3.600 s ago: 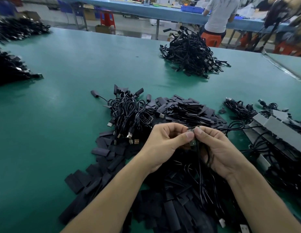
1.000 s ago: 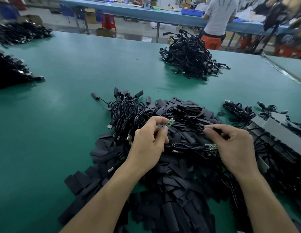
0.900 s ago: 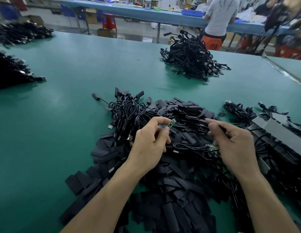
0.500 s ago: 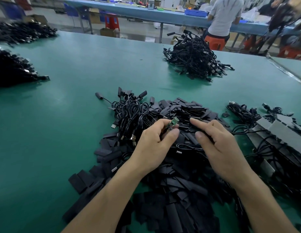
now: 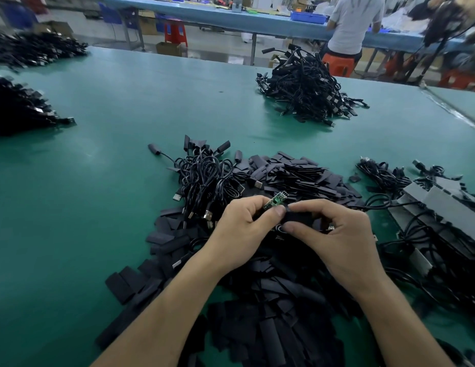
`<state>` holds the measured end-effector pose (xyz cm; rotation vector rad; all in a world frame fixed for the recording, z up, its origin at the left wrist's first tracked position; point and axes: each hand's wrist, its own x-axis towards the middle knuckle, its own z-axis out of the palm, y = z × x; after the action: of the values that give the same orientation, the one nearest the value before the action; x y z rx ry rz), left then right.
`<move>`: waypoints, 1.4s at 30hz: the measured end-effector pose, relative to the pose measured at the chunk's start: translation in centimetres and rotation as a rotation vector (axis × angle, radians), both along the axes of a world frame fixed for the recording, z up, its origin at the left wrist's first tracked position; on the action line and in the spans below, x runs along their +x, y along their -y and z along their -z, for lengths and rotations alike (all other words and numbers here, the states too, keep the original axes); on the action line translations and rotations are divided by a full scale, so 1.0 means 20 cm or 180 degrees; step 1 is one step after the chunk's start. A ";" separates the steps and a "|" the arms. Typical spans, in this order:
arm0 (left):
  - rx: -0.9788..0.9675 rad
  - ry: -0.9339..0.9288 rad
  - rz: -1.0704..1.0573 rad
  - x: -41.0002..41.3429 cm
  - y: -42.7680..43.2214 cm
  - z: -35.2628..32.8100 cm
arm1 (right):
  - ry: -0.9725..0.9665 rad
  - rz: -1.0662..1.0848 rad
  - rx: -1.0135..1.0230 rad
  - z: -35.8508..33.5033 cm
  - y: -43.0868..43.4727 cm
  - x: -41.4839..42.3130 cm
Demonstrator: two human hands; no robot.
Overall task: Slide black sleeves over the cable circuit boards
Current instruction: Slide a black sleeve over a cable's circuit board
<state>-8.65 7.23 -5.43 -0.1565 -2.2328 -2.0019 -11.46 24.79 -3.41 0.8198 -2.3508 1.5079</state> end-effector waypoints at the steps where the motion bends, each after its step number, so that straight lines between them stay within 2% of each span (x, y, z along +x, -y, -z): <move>1: 0.0024 0.0008 0.0006 0.00 0.00 0.00 | -0.0006 0.0028 0.0089 0.00 0.00 0.00; 6: 0.0046 0.0046 0.0017 0.00 0.00 -0.01 | 0.0034 0.0104 0.0312 -0.01 0.00 0.00; 15: -0.0037 0.0056 0.0098 0.01 0.00 -0.01 | 0.0199 0.0099 -0.0116 -0.02 0.01 0.01; 19: -0.0059 0.0048 0.0038 0.00 0.00 -0.01 | 0.0239 0.0032 0.0054 -0.03 0.00 0.01; 21: -0.0145 -0.0015 -0.0116 0.00 0.00 0.00 | 0.0287 0.0289 0.0060 -0.02 -0.02 -0.02; 23: -0.0277 -0.0086 -0.0368 -0.01 0.01 0.01 | 0.0233 0.0847 0.0471 0.00 -0.07 -0.06; 25: -0.0449 -0.0115 -0.0610 -0.02 0.02 0.03 | 0.0300 0.1211 0.1288 0.03 -0.12 -0.09; 27: -0.0559 -0.0081 -0.0761 -0.03 0.03 0.04 | 0.0574 0.1248 0.1794 0.04 -0.14 -0.09; 29: -0.0592 -0.0066 -0.0808 -0.03 0.04 0.05 | 0.0608 0.1168 0.1933 0.04 -0.14 -0.08; 32: -0.0707 -0.0148 -0.0901 -0.03 0.03 0.04 | 0.0536 0.1073 0.1769 0.04 -0.13 -0.08; 37: -0.0397 -0.0274 -0.0901 -0.02 0.02 0.02 | 0.0091 0.1289 0.0743 0.03 -0.12 -0.08; 39: -0.0329 -0.0329 -0.0805 -0.02 0.01 0.01 | -0.0093 0.1069 0.0400 0.01 -0.10 -0.07; 42: -0.0172 -0.0348 -0.0524 -0.01 0.00 0.01 | -0.0111 0.0383 0.0188 0.00 -0.07 -0.03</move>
<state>-8.75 7.18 -5.59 -0.0825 -2.1575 -1.8058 -12.14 26.15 -3.40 0.6982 -2.3836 1.3717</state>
